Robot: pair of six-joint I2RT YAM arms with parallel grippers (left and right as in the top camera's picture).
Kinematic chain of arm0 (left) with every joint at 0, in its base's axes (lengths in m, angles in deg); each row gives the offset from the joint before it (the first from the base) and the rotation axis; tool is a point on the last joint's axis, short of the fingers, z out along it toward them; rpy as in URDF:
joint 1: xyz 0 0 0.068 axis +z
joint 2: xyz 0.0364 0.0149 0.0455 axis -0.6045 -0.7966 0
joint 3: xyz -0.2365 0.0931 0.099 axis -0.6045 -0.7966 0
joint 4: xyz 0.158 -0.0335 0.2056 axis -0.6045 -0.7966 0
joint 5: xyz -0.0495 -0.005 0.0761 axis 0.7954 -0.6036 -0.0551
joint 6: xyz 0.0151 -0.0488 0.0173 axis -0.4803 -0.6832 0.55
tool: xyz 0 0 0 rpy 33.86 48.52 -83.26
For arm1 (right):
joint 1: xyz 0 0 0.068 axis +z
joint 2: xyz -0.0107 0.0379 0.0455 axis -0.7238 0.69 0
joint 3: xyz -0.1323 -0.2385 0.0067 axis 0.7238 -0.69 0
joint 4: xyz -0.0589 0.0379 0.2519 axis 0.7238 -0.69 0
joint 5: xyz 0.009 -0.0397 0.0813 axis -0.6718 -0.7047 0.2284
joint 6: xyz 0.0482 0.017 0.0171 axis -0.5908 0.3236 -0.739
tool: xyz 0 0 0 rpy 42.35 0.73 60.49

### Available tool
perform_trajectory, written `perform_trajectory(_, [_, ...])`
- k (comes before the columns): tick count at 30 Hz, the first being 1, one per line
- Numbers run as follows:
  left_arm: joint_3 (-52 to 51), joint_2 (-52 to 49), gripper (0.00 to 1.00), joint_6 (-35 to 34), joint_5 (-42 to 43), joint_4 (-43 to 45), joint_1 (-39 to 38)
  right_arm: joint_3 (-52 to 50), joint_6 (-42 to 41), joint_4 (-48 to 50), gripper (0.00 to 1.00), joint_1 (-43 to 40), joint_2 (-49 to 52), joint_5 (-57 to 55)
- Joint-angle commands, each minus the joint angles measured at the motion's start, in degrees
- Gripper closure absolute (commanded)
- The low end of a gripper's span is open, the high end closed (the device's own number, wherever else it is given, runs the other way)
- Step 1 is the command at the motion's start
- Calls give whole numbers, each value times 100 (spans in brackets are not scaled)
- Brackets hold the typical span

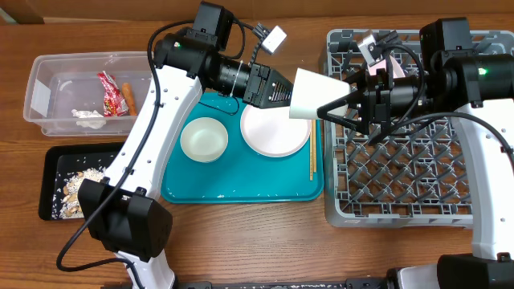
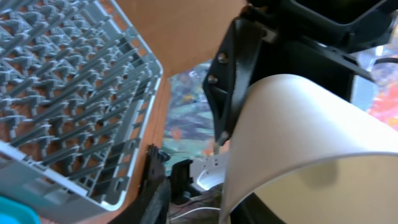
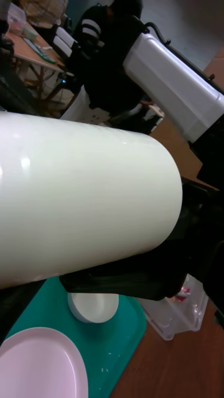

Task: Sort waste into correct bins and load items into the dishwasher
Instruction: 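Lift the white cup and pass it to the right gripper, then lower the white cup into the rack with the right gripper and release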

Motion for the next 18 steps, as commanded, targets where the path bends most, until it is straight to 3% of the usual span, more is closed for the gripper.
perform_trajectory(1, [92,63,62,-153,-686,-20,7,11,22,13,46,22,-120,-170])
perform_trajectory(6, [92,63,60,-791,-2258,-17,120,11,-535,22,54,-190,-120,-1097])
perform_trajectory(12, [92,63,59,-1209,-3488,-50,140,11,-1311,26,61,-553,-120,-2103])
perform_trajectory(18, [92,63,60,-1246,-4391,-330,140,11,-3320,328,61,-719,-120,-5213])
